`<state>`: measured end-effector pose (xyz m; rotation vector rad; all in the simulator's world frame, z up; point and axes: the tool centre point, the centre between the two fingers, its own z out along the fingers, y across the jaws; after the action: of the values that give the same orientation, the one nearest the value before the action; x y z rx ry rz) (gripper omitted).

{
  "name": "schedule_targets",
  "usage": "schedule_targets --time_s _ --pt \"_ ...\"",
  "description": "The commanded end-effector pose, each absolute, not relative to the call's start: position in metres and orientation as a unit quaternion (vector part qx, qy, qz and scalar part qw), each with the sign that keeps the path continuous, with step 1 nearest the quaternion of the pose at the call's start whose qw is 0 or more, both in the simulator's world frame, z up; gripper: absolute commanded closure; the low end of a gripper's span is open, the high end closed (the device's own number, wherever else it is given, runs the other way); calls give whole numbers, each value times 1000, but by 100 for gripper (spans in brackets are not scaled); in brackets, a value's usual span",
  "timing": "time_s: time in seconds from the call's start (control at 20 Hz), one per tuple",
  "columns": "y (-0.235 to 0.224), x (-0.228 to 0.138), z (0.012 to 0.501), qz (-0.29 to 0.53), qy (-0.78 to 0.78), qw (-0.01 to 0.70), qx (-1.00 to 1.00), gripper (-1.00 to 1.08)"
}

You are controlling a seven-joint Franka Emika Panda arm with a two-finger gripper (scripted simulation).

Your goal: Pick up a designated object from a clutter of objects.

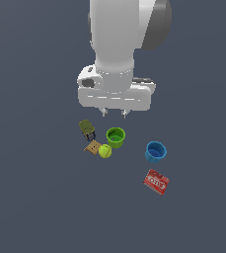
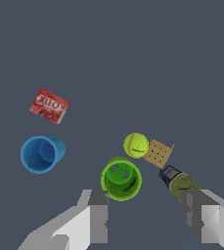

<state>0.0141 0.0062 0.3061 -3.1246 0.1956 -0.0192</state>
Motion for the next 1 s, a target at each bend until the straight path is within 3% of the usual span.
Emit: schedule_targets --time_s 0.0,0.95 --pt "20 18 289 6 71 10 -997 -20" --pt "152 9 119 124 166 30 -978 -20"
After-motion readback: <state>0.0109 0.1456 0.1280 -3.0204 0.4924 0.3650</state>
